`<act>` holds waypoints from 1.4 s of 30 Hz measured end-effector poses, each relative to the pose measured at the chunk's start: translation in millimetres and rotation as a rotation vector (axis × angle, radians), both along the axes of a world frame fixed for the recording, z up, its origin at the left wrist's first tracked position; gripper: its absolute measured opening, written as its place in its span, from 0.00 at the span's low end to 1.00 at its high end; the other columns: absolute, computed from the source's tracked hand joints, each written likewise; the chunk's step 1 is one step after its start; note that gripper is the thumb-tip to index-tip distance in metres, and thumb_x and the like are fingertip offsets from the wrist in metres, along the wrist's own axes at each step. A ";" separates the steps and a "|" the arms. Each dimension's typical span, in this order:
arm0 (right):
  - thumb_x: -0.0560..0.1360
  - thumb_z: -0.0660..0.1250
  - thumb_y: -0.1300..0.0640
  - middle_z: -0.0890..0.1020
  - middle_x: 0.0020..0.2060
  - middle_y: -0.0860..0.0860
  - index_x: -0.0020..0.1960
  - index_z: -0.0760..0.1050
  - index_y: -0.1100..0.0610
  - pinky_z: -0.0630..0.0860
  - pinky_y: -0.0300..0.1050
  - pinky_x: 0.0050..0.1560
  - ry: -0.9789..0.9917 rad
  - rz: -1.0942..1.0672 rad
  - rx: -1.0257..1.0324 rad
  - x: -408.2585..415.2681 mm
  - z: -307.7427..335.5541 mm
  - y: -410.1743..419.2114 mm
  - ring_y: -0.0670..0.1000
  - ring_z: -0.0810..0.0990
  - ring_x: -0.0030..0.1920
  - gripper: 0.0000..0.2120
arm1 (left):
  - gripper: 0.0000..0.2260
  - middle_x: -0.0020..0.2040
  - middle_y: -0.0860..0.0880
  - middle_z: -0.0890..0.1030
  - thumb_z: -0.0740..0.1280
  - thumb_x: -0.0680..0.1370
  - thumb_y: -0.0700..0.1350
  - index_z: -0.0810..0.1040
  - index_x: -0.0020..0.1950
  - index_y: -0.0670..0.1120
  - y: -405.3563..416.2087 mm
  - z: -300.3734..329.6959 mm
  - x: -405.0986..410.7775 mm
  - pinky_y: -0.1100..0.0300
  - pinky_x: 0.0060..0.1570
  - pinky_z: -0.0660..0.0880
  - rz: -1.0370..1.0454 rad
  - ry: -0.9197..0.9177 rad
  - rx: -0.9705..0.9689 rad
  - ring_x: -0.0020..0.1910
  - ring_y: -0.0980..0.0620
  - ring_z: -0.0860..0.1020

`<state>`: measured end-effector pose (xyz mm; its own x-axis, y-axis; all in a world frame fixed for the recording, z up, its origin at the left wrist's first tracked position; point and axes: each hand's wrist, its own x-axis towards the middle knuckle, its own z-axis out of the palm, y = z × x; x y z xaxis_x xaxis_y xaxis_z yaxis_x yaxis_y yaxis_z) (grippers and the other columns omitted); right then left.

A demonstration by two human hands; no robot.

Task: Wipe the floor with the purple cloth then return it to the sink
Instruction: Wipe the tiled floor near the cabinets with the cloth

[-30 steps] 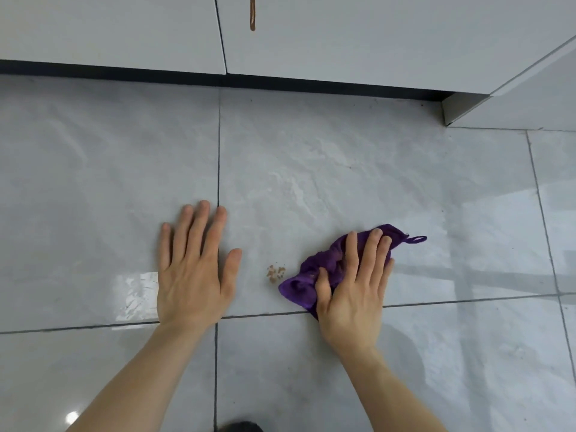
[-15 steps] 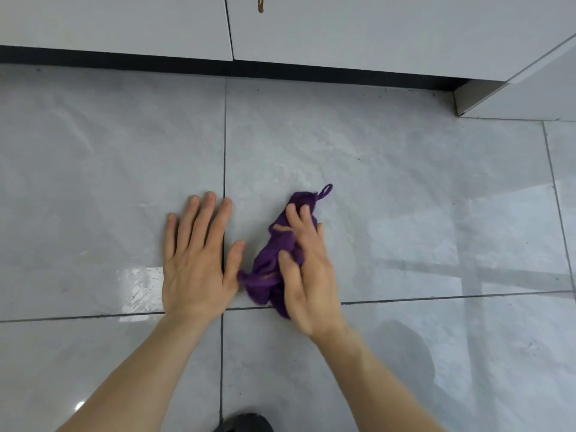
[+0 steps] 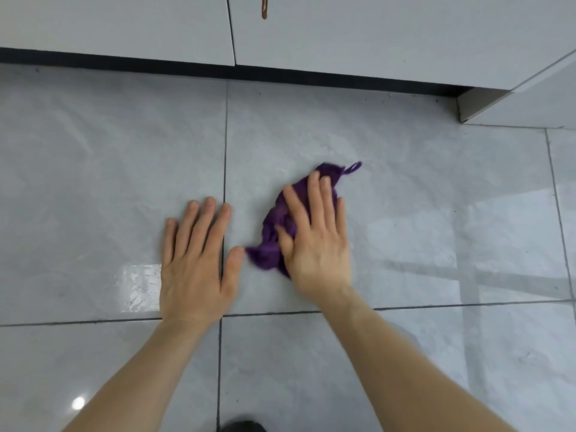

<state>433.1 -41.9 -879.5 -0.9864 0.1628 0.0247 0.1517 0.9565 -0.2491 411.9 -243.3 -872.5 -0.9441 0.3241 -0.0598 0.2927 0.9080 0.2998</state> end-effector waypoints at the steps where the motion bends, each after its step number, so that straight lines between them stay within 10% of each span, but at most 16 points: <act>1: 0.82 0.58 0.44 0.54 0.82 0.59 0.81 0.58 0.50 0.52 0.61 0.80 -0.011 -0.030 0.011 -16.2 2.3 11.8 0.58 0.49 0.83 0.29 | 0.28 0.83 0.50 0.57 0.45 0.83 0.59 0.56 0.82 0.50 -0.1 -0.3 0.1 0.42 0.81 0.48 0.000 0.001 -0.003 0.83 0.49 0.51; 17: 0.81 0.55 0.36 0.50 0.83 0.56 0.82 0.54 0.47 0.51 0.62 0.80 -0.092 -0.091 0.019 102.6 -0.1 1.0 0.60 0.48 0.83 0.33 | 0.31 0.84 0.48 0.56 0.54 0.81 0.58 0.54 0.83 0.50 2.6 -0.5 0.8 0.40 0.80 0.51 -0.006 0.015 -0.102 0.83 0.48 0.49; 28: 0.83 0.54 0.40 0.50 0.82 0.63 0.81 0.55 0.54 0.50 0.64 0.80 -0.045 -0.420 0.038 -3.6 0.8 22.7 0.62 0.45 0.82 0.32 | 0.31 0.84 0.48 0.56 0.54 0.81 0.58 0.54 0.83 0.50 3.4 -4.5 1.6 0.40 0.80 0.51 0.005 0.032 -0.086 0.83 0.48 0.49; 42: 0.82 0.55 0.36 0.50 0.83 0.58 0.81 0.57 0.49 0.51 0.62 0.81 -0.111 -0.081 0.006 88.6 11.2 -23.0 0.59 0.44 0.83 0.33 | 0.29 0.83 0.48 0.58 0.51 0.81 0.58 0.57 0.82 0.49 5.5 10.7 1.2 0.41 0.80 0.48 0.022 -0.042 -0.001 0.83 0.48 0.51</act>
<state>521.7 -64.9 -868.2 -0.9667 0.2420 -0.0830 0.2547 0.9415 -0.2209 413.1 -237.9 -861.7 -0.9476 0.3034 -0.0995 0.2602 0.9144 0.3100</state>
